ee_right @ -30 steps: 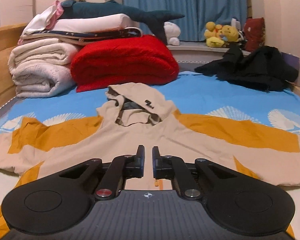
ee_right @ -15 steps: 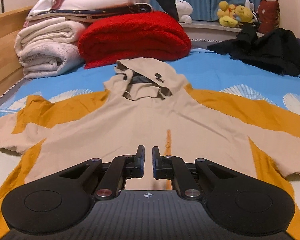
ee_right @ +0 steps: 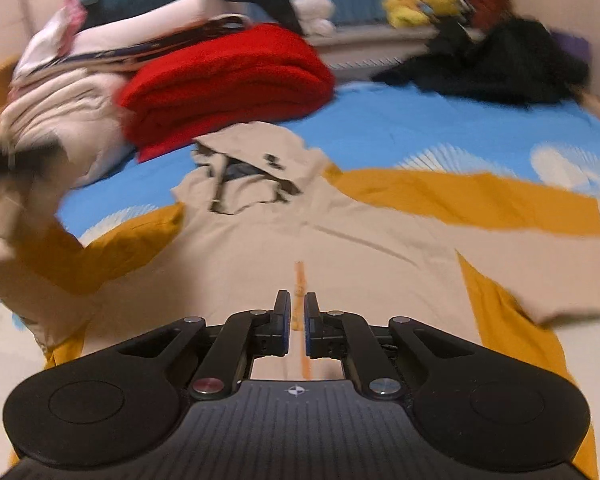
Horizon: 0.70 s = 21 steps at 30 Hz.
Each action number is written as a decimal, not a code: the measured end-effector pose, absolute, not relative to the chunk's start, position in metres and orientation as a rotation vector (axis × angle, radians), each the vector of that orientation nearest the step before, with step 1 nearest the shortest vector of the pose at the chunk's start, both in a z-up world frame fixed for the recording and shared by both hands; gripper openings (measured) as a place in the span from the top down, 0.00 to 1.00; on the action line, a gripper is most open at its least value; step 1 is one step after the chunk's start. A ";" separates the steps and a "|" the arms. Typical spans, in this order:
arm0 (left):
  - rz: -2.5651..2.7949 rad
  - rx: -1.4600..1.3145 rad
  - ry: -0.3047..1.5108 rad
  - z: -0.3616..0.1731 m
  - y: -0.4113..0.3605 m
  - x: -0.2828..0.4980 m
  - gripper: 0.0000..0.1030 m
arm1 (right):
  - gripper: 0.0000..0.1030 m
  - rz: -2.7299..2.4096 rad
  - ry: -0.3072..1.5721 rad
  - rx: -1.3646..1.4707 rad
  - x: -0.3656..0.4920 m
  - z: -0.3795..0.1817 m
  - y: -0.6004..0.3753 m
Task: Fold large clothes
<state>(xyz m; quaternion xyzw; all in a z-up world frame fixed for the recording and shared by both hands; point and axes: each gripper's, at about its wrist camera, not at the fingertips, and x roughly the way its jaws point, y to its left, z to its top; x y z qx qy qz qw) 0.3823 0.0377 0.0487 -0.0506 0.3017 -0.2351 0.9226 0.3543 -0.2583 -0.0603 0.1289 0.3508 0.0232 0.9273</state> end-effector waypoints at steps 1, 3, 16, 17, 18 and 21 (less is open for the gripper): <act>-0.481 -0.095 0.662 0.048 0.031 0.376 0.49 | 0.93 0.042 0.733 0.310 0.355 -0.060 -0.266; -0.376 -0.094 0.712 0.053 0.036 0.362 0.49 | 0.93 0.029 0.742 0.383 0.354 -0.057 -0.280; 0.048 -0.082 0.824 -0.005 0.133 0.390 0.54 | 0.93 0.062 0.789 0.495 0.361 -0.074 -0.280; 0.062 -0.081 0.825 -0.011 0.137 0.395 0.54 | 0.93 0.077 0.791 0.502 0.363 -0.076 -0.276; 0.078 -0.091 0.830 -0.014 0.139 0.398 0.54 | 0.93 0.090 0.793 0.507 0.366 -0.078 -0.272; 0.111 -0.152 0.858 -0.027 0.147 0.416 0.54 | 0.91 0.127 0.808 0.543 0.375 -0.087 -0.262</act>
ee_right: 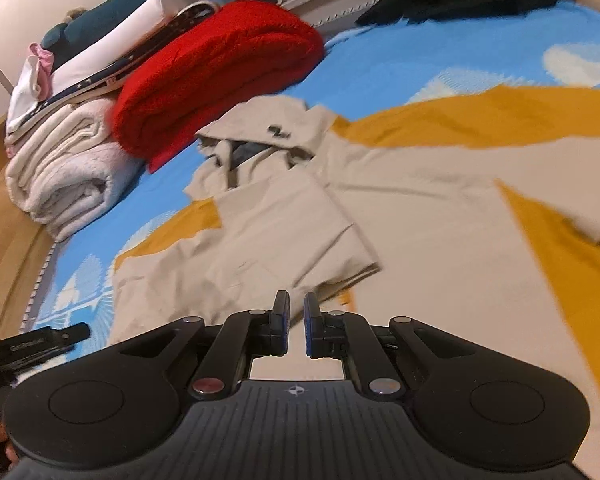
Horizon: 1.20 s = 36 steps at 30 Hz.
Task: Fold large clothes
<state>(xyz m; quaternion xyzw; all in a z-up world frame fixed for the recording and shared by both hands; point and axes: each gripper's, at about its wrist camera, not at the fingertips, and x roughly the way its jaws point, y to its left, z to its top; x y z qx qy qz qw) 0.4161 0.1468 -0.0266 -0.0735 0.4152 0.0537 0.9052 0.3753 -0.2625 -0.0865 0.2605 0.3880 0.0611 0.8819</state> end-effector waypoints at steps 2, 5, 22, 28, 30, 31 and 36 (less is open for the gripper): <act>0.107 -0.144 0.872 -0.029 0.151 0.417 0.53 | 0.79 0.151 0.830 0.596 0.385 -0.095 -0.259; 0.111 -0.123 0.879 -0.036 0.154 0.421 0.52 | 0.76 0.163 0.851 0.667 0.399 -0.108 -0.255; 0.122 -0.165 0.911 -0.046 0.168 0.440 0.52 | 1.00 0.164 0.554 0.772 0.417 -0.082 -0.262; 0.135 -0.139 0.927 -0.054 0.168 0.439 0.51 | 0.71 0.163 0.858 0.772 0.435 -0.121 -0.260; 0.139 -0.143 0.928 -0.054 0.169 0.439 0.51 | 0.62 0.161 0.942 0.842 0.437 -0.142 -0.254; 0.141 -0.145 0.929 -0.054 0.168 0.439 0.51 | 0.62 0.150 0.973 0.867 0.439 -0.151 -0.252; 0.130 -0.152 0.928 -0.050 0.166 0.441 0.51 | 0.73 0.109 0.980 0.926 0.441 -0.163 -0.245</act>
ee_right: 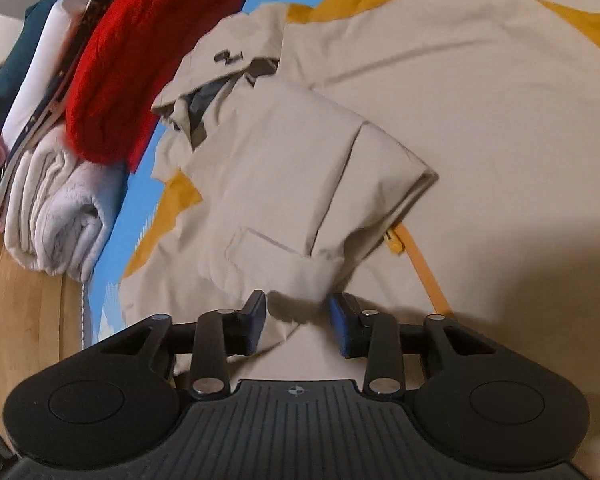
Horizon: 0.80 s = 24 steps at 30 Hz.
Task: Fold large clothes
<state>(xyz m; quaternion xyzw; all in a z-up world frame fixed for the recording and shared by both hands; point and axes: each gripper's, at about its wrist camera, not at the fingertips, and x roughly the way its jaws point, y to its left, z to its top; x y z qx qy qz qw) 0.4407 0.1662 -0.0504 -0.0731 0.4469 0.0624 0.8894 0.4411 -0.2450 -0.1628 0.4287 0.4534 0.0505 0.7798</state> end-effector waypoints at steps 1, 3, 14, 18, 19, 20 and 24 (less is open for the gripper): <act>0.128 -0.152 0.928 -0.050 0.166 0.441 0.51 | 0.86 0.106 0.962 0.923 0.439 -0.158 -0.245; 0.128 -0.154 0.928 -0.049 0.167 0.442 0.51 | 0.91 0.139 0.905 0.943 0.438 -0.151 -0.246; 0.145 -0.144 0.942 -0.055 0.172 0.443 0.51 | 0.88 -0.360 0.316 0.948 0.376 -0.081 -0.341; 0.142 -0.142 0.960 -0.060 0.170 0.444 0.49 | 0.86 -0.501 0.386 0.989 0.373 -0.095 -0.363; 0.140 -0.144 0.966 -0.062 0.170 0.445 0.48 | 0.80 -0.499 0.400 0.997 0.375 -0.098 -0.363; 0.140 -0.143 0.970 -0.063 0.170 0.445 0.48 | 0.72 -0.489 0.423 0.997 0.379 -0.100 -0.362; 0.143 -0.142 0.982 -0.069 0.169 0.449 0.47 | 0.62 -0.343 0.630 1.037 0.410 -0.125 -0.355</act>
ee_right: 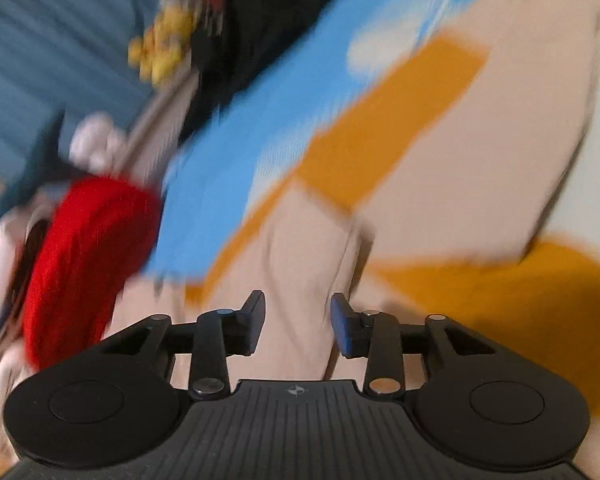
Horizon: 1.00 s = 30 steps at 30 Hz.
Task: Fold large clothes
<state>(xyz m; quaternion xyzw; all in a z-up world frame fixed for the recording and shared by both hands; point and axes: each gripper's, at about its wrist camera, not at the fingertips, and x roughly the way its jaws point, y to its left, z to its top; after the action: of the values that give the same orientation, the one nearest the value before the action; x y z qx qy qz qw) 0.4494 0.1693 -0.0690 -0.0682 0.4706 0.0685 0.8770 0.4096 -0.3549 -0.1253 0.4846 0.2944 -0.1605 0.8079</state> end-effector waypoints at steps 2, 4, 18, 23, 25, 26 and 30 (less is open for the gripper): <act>0.151 -0.149 0.995 -0.073 0.170 0.452 0.46 | 0.62 -0.286 0.743 1.046 0.425 -0.141 -0.348; 0.152 -0.154 1.005 -0.076 0.170 0.453 0.47 | 0.63 -0.266 0.807 1.036 0.432 -0.156 -0.339; 0.102 -0.108 1.028 -0.077 0.153 0.456 0.44 | 0.97 -0.430 0.785 0.672 0.411 -0.121 -0.322; 0.104 -0.035 1.089 -0.091 0.149 0.454 0.41 | 0.95 -0.570 0.741 0.722 0.400 -0.119 -0.336; 0.119 -0.038 1.084 -0.090 0.152 0.452 0.42 | 0.95 -0.504 0.626 0.740 0.397 -0.104 -0.336; 0.125 -0.036 1.072 -0.088 0.152 0.451 0.42 | 0.92 -0.445 0.593 0.762 0.394 -0.101 -0.338; 0.129 0.019 1.107 -0.100 0.151 0.449 0.41 | 0.87 -0.294 0.734 0.831 0.413 -0.128 -0.349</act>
<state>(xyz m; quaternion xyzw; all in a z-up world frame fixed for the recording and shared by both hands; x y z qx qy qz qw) 0.4491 0.1507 -0.1005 0.0092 0.5254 0.0611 0.8486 0.4130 -0.3493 -0.1277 0.3931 0.3474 -0.1390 0.8399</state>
